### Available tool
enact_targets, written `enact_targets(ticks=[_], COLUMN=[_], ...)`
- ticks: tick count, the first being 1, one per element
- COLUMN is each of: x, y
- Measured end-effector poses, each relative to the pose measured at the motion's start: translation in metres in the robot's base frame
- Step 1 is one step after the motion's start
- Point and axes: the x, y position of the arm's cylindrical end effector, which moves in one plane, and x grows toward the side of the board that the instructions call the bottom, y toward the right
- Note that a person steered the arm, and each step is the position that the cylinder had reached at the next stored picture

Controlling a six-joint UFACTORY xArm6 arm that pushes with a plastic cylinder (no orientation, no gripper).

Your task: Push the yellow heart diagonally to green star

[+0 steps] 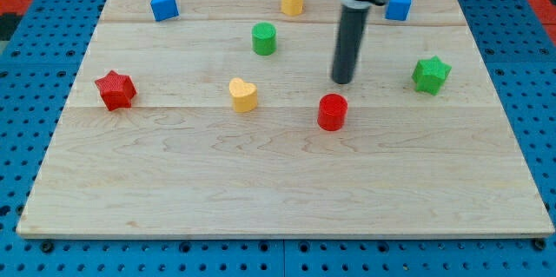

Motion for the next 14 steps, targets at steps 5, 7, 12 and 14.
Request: enact_targets(ticks=[5, 7, 12, 14], x=[0.058, 0.089, 0.089, 0.112], y=[-0.211, -0.218, -0.215, -0.070])
